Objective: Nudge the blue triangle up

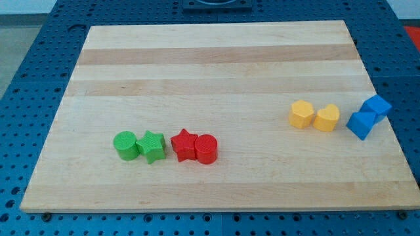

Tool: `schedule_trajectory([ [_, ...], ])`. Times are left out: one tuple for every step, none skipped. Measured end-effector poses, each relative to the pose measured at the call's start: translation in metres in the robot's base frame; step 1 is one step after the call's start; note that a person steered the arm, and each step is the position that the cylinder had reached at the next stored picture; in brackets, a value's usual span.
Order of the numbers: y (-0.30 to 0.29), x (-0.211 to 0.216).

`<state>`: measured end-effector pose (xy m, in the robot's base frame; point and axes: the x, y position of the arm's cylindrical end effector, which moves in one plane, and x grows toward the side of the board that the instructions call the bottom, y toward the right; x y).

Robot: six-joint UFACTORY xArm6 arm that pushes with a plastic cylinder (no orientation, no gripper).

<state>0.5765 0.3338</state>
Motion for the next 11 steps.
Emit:
schedule_trajectory([
  [-0.024,0.012],
  [-0.062,0.013],
  [-0.070,0.013],
  [-0.075,-0.001],
  [-0.080,-0.002],
  [-0.081,-0.015],
  [-0.085,-0.028],
  [-0.086,-0.042],
  [-0.090,-0.042],
  [-0.090,-0.048],
  [-0.091,-0.056],
])
